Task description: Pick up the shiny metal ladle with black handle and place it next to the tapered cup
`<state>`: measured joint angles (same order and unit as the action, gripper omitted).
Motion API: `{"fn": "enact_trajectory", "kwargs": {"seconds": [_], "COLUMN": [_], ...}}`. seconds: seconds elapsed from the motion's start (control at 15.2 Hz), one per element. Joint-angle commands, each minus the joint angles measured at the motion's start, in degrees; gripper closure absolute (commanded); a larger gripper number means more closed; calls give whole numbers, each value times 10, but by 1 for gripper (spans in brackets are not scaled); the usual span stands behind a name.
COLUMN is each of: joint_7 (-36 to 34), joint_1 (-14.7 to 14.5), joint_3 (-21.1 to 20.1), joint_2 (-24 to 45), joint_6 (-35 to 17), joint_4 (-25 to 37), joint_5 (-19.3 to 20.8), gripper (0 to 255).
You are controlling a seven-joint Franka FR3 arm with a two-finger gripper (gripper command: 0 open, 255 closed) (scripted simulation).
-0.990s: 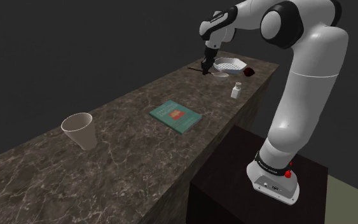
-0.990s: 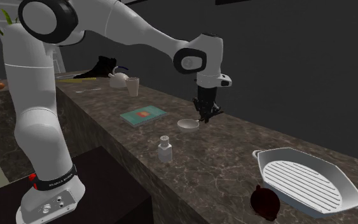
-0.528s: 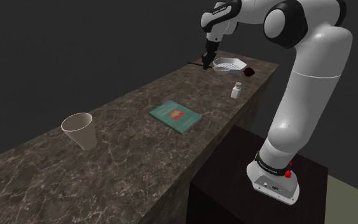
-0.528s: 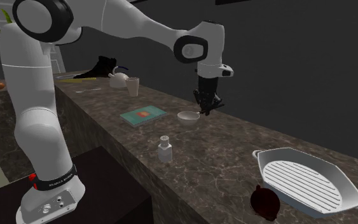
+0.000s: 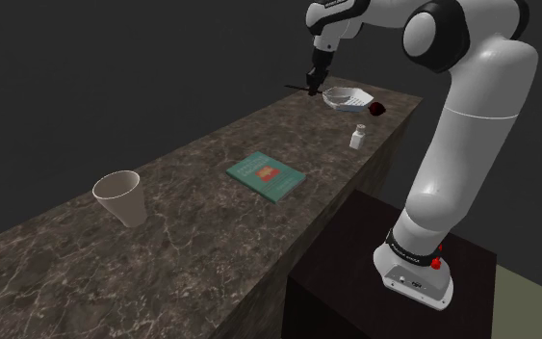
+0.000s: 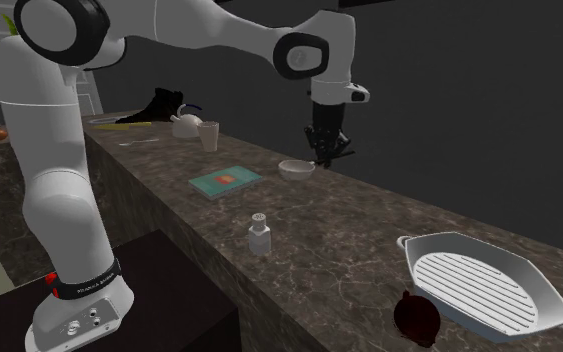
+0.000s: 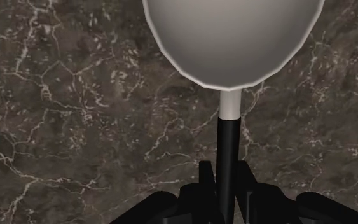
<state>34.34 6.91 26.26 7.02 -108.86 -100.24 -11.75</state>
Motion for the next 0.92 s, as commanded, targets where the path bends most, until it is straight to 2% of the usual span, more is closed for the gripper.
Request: {"fn": "enact_trajectory", "kwargs": {"seconds": [0.0, 0.46, 0.86], "joint_7": [-3, -10, -99], "joint_1": [0, 2, -49], "joint_3": [1, 2, -35], "joint_2": [-2, -2, -53], "joint_6": [16, 68, 41], "joint_4": [14, 67, 7], "joint_5": [2, 5, 33], "gripper": [255, 255, 255]}}
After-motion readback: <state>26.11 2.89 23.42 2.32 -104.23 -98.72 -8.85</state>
